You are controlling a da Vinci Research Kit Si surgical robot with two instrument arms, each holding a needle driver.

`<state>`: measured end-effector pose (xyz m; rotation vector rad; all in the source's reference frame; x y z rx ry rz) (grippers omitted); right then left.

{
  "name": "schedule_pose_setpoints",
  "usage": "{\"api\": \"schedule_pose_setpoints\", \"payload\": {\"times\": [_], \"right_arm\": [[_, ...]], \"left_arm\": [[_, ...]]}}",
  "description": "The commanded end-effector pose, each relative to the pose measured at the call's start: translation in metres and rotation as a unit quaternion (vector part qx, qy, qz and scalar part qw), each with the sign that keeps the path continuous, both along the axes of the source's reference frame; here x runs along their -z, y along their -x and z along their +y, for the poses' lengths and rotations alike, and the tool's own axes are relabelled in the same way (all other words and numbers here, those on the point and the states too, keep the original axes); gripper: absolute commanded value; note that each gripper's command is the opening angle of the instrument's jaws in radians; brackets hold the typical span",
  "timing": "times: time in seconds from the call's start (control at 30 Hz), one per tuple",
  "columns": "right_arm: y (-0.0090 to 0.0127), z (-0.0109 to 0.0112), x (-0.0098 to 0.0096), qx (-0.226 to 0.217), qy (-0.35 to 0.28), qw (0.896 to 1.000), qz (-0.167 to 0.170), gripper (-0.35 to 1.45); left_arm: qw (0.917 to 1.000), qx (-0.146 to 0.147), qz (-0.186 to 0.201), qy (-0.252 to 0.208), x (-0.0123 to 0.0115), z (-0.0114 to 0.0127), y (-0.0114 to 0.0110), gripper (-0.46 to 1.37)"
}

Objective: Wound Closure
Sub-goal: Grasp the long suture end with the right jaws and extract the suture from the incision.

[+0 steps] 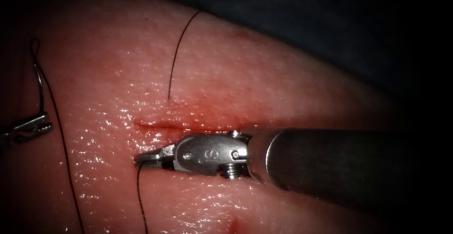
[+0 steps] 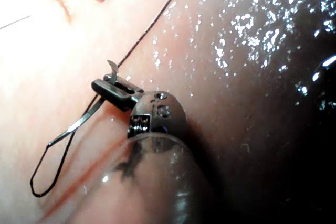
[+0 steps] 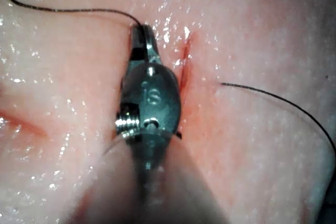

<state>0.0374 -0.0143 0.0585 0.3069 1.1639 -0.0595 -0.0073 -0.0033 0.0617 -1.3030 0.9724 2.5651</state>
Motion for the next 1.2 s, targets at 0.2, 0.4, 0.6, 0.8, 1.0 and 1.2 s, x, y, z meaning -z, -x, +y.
{"api": "schedule_pose_setpoints", "payload": {"times": [0.2, 0.4, 0.6, 0.8, 1.0, 1.2], "right_arm": [[0.0000, -0.0017, 0.0009, 0.017, 0.001, 1.000, -0.008, -0.35], [-0.0003, -0.0043, 0.0026, 0.097, -0.004, 0.995, -0.009, -0.35], [-0.0005, -0.0068, 0.0043, 0.152, -0.001, 0.988, -0.003, -0.35], [-0.0010, -0.0092, 0.0059, 0.202, 0.002, 0.979, 0.007, -0.35], [-0.0017, -0.0119, 0.0078, 0.262, -0.026, 0.965, 0.012, -0.35], [-0.0031, -0.0145, 0.0099, 0.322, -0.053, 0.945, 0.025, -0.35]], "left_arm": [[1.0000, -0.002, 0.000, -0.002, 0.0000, 0.0000, 0.0000, -0.35], [1.0000, -0.002, 0.000, -0.002, 0.0000, 0.0000, 0.0000, -0.35], [1.0000, -0.002, 0.000, -0.002, 0.0000, 0.0000, 0.0000, -0.35], [1.0000, -0.002, 0.001, -0.002, 0.0000, 0.0000, 0.0000, -0.35], [1.0000, -0.002, 0.001, -0.002, 0.0000, 0.0000, 0.0000, -0.35], [1.0000, -0.002, 0.001, -0.001, 0.0000, 0.0000, 0.0001, -0.35]]}}
